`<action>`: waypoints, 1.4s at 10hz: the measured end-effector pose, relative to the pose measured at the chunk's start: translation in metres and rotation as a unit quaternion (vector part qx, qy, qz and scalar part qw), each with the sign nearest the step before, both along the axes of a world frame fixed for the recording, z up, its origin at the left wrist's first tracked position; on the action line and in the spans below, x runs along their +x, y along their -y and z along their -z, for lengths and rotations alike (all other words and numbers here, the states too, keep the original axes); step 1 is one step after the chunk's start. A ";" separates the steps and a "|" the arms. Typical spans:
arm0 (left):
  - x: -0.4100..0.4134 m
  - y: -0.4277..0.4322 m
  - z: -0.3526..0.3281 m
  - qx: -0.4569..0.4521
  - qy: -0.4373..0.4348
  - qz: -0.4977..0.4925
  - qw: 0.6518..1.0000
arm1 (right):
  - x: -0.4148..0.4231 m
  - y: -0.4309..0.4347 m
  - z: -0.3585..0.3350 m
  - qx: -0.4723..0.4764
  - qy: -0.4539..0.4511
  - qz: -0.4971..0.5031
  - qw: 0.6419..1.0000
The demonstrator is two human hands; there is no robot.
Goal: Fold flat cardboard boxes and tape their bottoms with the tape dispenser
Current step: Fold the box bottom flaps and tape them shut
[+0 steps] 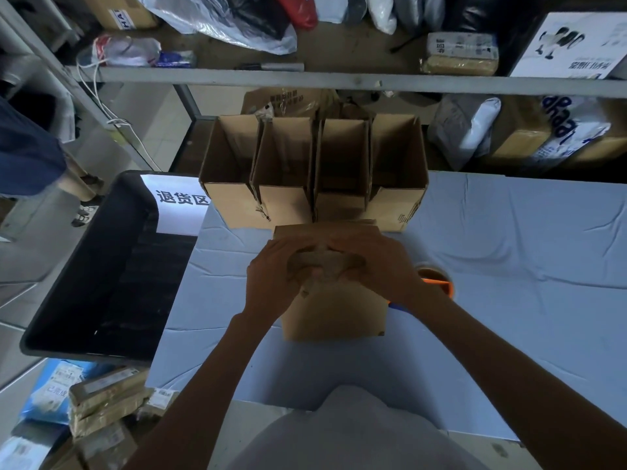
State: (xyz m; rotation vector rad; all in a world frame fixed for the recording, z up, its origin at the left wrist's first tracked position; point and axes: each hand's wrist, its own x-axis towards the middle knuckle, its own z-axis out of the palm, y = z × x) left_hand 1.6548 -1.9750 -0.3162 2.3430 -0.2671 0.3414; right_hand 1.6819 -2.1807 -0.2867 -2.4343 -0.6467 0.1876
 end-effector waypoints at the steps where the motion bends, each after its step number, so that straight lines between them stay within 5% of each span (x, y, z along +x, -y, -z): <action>1: -0.004 0.004 0.000 -0.005 0.023 -0.014 1.000 | -0.007 -0.004 0.012 0.063 0.107 -0.018 0.992; 4: -0.003 0.009 -0.018 0.115 0.063 -0.015 0.991 | -0.001 0.005 0.001 0.036 0.117 -0.050 0.991; 6: -0.009 0.014 -0.018 0.108 0.128 0.001 0.986 | -0.010 -0.013 -0.002 -0.022 0.198 0.016 0.980; 8: -0.008 0.016 -0.031 0.134 0.089 -0.048 0.986 | -0.011 -0.012 -0.008 -0.038 0.228 0.038 0.972; 9: -0.008 0.003 -0.037 0.099 0.033 -0.113 0.988 | -0.013 0.009 -0.013 -0.023 0.206 0.136 0.969; 10: -0.004 -0.015 -0.043 0.042 -0.018 -0.197 0.979 | -0.028 0.030 -0.008 0.140 0.071 0.227 0.961; 12: 0.005 -0.036 -0.037 -0.018 -0.112 -0.323 0.940 | -0.049 0.043 0.011 0.177 -0.169 0.041 0.969; 14: 0.004 -0.047 -0.018 -0.042 -0.234 -0.294 0.926 | -0.035 0.033 0.007 0.302 -0.168 0.117 0.931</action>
